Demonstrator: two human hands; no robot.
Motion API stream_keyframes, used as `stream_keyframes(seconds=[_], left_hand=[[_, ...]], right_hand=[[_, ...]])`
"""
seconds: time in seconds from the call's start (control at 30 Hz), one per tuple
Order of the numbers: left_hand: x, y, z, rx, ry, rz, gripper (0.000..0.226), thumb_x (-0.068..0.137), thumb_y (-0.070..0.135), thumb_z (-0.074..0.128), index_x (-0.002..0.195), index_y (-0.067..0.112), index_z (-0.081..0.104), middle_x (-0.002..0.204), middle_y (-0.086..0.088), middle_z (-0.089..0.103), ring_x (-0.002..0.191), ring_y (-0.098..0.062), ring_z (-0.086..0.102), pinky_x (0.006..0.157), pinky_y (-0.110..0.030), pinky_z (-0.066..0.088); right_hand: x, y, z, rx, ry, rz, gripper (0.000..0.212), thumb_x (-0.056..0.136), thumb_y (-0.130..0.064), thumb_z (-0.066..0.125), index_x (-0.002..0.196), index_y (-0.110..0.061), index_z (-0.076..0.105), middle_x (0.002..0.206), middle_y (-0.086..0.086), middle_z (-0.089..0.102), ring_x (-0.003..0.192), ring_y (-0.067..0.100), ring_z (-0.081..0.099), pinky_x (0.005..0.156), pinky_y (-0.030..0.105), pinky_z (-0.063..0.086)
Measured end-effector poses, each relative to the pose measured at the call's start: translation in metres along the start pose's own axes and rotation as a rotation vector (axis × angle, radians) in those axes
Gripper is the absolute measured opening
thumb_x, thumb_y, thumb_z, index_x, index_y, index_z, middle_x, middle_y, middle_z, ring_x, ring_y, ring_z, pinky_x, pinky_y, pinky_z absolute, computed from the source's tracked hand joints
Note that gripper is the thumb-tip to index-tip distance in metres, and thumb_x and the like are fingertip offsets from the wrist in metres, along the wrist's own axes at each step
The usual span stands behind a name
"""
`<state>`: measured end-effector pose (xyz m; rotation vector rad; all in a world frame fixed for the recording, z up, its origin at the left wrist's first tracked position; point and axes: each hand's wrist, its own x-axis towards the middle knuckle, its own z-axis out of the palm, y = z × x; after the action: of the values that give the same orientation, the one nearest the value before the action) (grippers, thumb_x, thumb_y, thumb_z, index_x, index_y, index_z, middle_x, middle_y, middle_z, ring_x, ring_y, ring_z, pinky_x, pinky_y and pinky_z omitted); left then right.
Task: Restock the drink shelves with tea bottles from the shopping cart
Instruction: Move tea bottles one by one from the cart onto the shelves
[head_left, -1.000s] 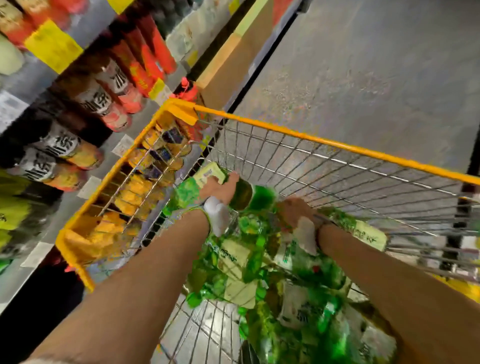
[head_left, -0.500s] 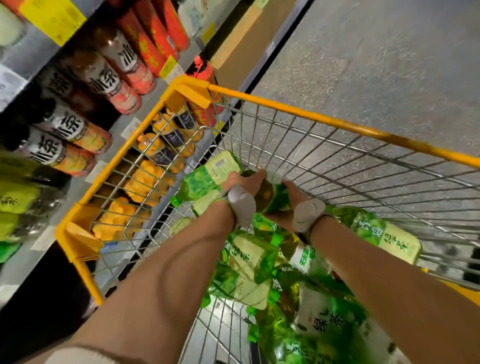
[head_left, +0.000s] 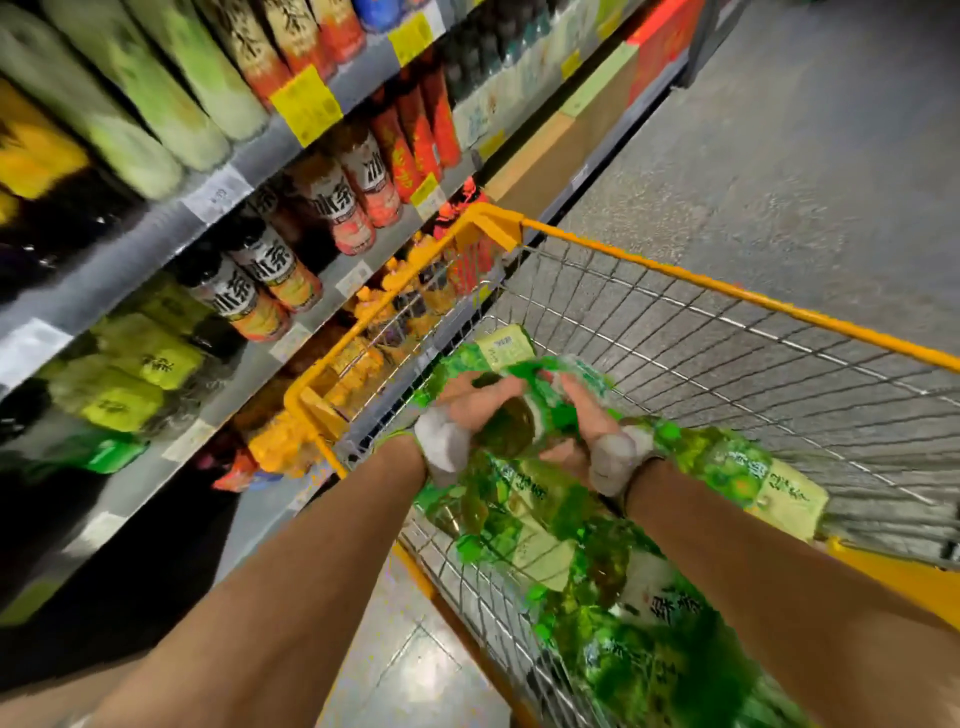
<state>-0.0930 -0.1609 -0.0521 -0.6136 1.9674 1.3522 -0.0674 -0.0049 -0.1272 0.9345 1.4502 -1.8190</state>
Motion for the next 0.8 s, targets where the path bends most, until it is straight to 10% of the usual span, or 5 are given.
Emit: stream_keyframes(seconds=[0.1,0.23,0.4,0.57,0.8], left_hand=[[-0.038,-0.006,-0.03,-0.031,-0.018,0.076,0.016,0.081,0.029,0.073,0.077,0.02,0.061,0.076,-0.003,0.065,0.065,-0.018,0.063,0.06,-0.026,0.055],[-0.086,-0.014,-0.069,-0.116,-0.039,0.151,0.013,0.081,0.024,0.074,0.076,0.02,0.062,0.064,0.0,0.069,0.057,-0.015,0.067,0.06,-0.029,0.058],[-0.125,-0.029,-0.118,-0.224,-0.128,0.199,0.067,0.071,0.032,0.08,0.131,0.017,0.053,0.129,0.008,0.048,0.104,-0.022,0.06,0.06,-0.027,0.059],[-0.16,-0.054,-0.175,-0.261,-0.223,0.186,0.096,0.047,0.043,0.094,0.131,0.023,0.053,0.139,-0.008,0.052,0.117,-0.032,0.06,0.09,-0.05,0.054],[-0.209,-0.101,-0.239,-0.145,-0.193,0.183,0.054,0.074,0.046,0.077,0.117,0.015,0.066,0.114,-0.007,0.071,0.109,-0.026,0.066,0.103,-0.045,0.047]], right_hand=[[-0.057,-0.007,0.034,0.067,-0.07,-0.144,0.045,0.081,-0.047,0.065,0.117,-0.02,0.059,0.106,0.007,0.072,0.085,0.016,0.07,0.086,0.039,0.057],[-0.098,-0.006,0.071,0.156,0.0,-0.226,0.074,0.046,-0.063,0.084,0.103,-0.02,0.068,0.112,0.016,0.069,0.106,0.027,0.066,0.088,0.05,0.055],[-0.144,-0.021,0.105,0.039,0.019,-0.31,0.086,0.036,-0.065,0.087,0.106,-0.019,0.068,0.111,0.012,0.07,0.101,0.034,0.068,0.084,0.056,0.054],[-0.184,-0.022,0.153,-0.073,-0.167,-0.404,0.064,0.057,-0.057,0.084,0.112,-0.03,0.066,0.115,0.0,0.07,0.102,0.023,0.069,0.088,0.05,0.054],[-0.197,-0.006,0.244,-0.257,-0.369,-0.382,0.068,0.058,-0.039,0.09,0.118,-0.028,0.061,0.116,0.004,0.07,0.103,0.024,0.068,0.091,0.057,0.05]])
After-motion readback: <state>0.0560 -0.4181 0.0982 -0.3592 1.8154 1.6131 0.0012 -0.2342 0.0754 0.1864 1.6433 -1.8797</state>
